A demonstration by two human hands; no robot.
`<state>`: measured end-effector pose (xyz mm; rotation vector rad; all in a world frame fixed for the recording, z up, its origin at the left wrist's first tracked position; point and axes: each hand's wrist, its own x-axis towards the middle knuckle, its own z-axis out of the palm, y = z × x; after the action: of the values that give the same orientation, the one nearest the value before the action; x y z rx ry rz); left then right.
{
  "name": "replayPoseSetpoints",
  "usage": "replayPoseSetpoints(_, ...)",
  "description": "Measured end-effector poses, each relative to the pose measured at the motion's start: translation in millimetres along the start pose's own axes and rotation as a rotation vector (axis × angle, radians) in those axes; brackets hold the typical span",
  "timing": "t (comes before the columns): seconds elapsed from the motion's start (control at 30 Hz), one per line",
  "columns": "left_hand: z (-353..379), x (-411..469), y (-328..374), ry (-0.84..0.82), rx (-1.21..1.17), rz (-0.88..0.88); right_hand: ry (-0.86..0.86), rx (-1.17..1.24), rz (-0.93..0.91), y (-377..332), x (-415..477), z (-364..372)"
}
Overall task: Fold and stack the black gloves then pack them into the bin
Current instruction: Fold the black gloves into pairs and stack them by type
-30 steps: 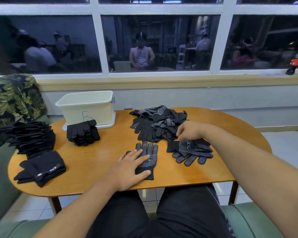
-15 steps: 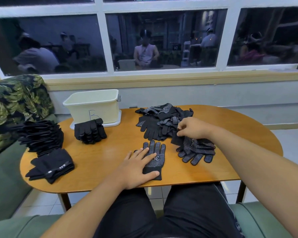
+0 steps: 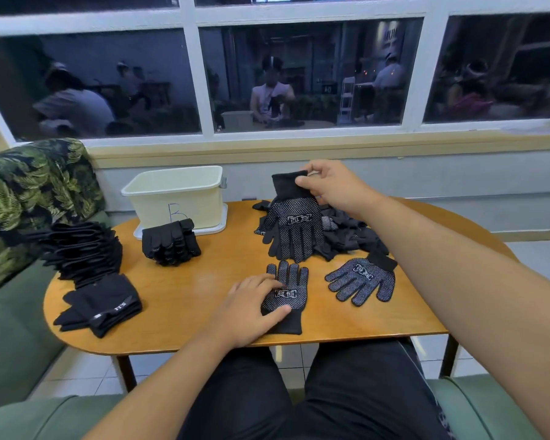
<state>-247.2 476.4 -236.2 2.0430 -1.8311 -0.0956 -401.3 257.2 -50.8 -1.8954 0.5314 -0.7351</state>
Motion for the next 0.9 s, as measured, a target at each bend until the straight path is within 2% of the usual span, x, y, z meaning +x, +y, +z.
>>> replayPoseSetpoints(0.13,0.1,-0.6,-4.6,0.168,-0.076,-0.124,0.008,-0.018,0.017,9.8,10.1,14.5)
replayPoseSetpoints(0.4,3.4,0.5,-9.7,0.168,-0.044,-0.125,0.110,-0.053,0.039,34.8,2.8,37.6)
replayPoseSetpoints(0.7,3.6,-6.8,-15.1,0.269,-0.129,-0.217,0.128,-0.064,0.048,78.7,-96.3,74.1)
replayPoseSetpoints(0.8,3.6,-15.3,-15.2,0.238,-0.139,-0.194,0.040,-0.115,0.036,94.6,-131.3,83.9)
replayPoseSetpoints(0.9,3.8,-21.4,-13.6,0.208,-0.129,-0.186,-0.082,-0.381,0.034,108.4,-150.4,91.3)
